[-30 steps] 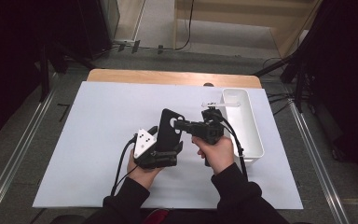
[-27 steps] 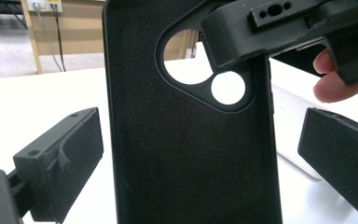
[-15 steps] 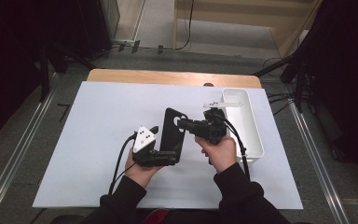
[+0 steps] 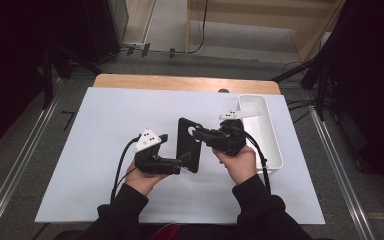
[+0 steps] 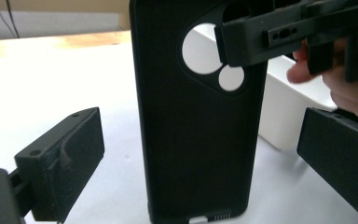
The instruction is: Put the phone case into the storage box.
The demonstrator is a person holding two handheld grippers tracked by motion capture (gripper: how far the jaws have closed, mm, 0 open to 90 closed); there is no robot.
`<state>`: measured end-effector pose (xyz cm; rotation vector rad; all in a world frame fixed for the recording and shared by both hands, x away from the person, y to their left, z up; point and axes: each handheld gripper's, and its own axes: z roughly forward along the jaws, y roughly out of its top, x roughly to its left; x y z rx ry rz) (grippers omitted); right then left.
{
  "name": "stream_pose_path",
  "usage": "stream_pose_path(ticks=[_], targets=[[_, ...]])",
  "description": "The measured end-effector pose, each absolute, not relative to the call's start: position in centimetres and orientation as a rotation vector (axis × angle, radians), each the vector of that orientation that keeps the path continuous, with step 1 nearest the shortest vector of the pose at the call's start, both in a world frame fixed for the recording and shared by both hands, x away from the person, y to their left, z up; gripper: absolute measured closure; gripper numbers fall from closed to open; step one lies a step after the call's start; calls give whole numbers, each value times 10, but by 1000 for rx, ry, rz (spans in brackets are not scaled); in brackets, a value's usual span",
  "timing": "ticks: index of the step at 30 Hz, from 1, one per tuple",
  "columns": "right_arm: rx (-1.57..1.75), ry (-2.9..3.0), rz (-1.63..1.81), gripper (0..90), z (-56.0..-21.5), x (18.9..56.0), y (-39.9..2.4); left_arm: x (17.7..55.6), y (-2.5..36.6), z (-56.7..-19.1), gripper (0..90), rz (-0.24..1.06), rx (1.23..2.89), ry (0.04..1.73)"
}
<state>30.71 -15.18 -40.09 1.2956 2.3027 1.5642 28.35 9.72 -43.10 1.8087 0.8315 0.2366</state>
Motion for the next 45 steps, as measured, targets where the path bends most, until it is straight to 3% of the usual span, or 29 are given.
stream_pose_path(ticks=[15, 22, 45], targets=[[1126, 2353, 1597, 750, -404, 301, -162, 288, 108, -423, 60, 78, 1935, 724], [1077, 2391, 1610, 750, -403, 301, -166, 287, 112, -420, 102, 77, 1991, 617], [834, 2547, 1683, 749, -401, 296, -172, 301, 120, -415, 200, -58, 1967, 435]])
